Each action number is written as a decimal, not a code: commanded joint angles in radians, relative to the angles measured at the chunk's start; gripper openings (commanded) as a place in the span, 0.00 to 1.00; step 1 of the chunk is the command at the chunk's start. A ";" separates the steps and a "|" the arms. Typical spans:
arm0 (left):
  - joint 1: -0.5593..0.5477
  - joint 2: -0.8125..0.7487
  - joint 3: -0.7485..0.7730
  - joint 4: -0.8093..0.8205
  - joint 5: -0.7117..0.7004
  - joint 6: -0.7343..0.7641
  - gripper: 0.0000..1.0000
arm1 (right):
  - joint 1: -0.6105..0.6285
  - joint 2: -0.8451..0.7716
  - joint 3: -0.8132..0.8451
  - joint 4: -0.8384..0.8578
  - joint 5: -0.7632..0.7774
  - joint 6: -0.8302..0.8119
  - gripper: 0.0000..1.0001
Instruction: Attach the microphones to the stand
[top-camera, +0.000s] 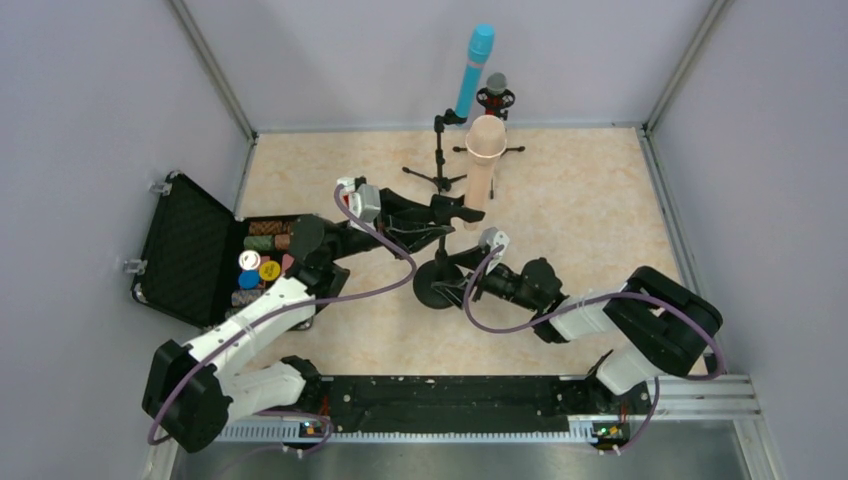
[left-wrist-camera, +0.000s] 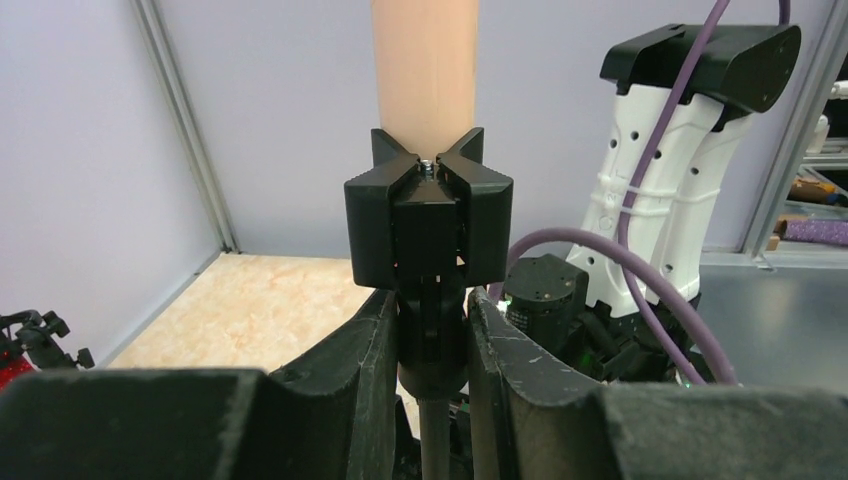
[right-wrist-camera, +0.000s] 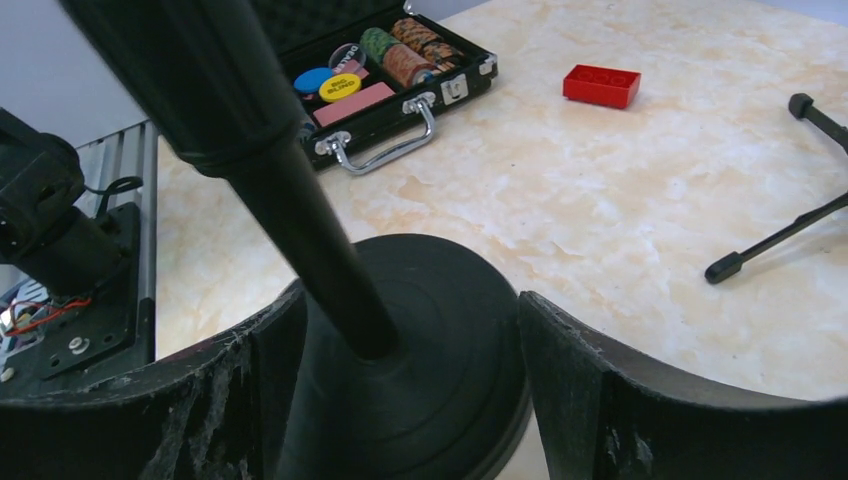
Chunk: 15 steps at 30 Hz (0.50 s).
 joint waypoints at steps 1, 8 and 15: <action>-0.007 -0.081 0.085 0.145 -0.086 -0.022 0.00 | 0.010 0.014 -0.007 -0.005 0.051 -0.030 0.75; -0.006 -0.087 0.051 0.093 -0.129 0.018 0.00 | 0.010 -0.003 -0.024 0.001 0.062 -0.020 0.77; -0.006 -0.077 -0.004 0.056 -0.220 0.058 0.00 | 0.009 -0.069 -0.035 -0.014 0.073 -0.014 0.83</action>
